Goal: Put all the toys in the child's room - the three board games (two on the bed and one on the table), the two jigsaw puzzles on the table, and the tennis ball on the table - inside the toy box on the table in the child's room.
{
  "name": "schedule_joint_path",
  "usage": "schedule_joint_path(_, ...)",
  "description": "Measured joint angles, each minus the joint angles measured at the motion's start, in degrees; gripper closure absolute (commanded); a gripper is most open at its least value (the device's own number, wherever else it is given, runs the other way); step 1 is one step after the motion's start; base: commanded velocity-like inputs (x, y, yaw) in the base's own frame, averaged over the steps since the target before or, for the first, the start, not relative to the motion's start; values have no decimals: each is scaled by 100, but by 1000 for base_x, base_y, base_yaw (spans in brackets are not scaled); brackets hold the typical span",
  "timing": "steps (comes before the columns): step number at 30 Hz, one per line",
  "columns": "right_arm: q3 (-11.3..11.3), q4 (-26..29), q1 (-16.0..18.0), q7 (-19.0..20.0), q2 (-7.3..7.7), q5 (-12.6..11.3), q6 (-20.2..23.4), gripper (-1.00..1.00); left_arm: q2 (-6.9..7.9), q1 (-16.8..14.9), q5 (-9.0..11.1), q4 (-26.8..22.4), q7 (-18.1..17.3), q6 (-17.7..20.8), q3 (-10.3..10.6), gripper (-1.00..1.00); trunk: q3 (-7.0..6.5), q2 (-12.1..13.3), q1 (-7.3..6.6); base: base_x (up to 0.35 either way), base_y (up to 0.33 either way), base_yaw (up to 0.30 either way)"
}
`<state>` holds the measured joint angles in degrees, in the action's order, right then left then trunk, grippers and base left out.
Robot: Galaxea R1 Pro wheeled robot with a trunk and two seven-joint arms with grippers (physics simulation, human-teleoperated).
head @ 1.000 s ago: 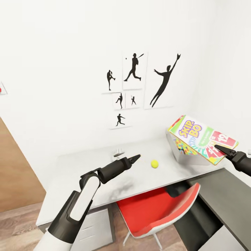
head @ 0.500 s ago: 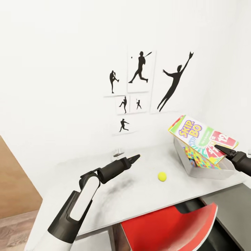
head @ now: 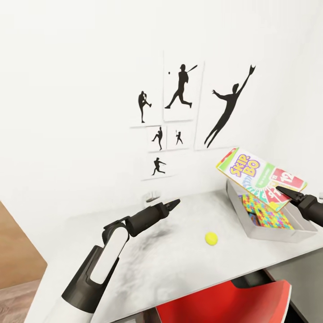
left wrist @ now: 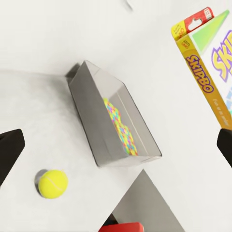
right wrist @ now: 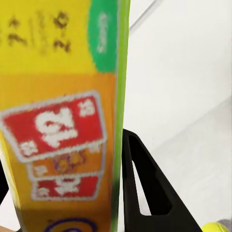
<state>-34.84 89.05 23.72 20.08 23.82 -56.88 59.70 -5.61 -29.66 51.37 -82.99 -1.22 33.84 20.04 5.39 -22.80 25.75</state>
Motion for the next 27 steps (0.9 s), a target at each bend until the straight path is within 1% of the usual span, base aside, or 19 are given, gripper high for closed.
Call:
schedule_joint_path(6,4,0,0,0,-1,11,-1,100,-3,0,-3,-2,15,-1,7,-100,0,0,0,24,-173,0)
schedule_joint_path(23,21,0,-5,-1,-7,78,-17,100,1,0,-3,-19,23,-5,12,-100,0,0,0,4,-258,0)
schedule_joint_path(27,29,0,-6,0,-8,73,-20,100,1,2,-1,-20,11,-3,10,-100,0,0,0,0,-157,0)
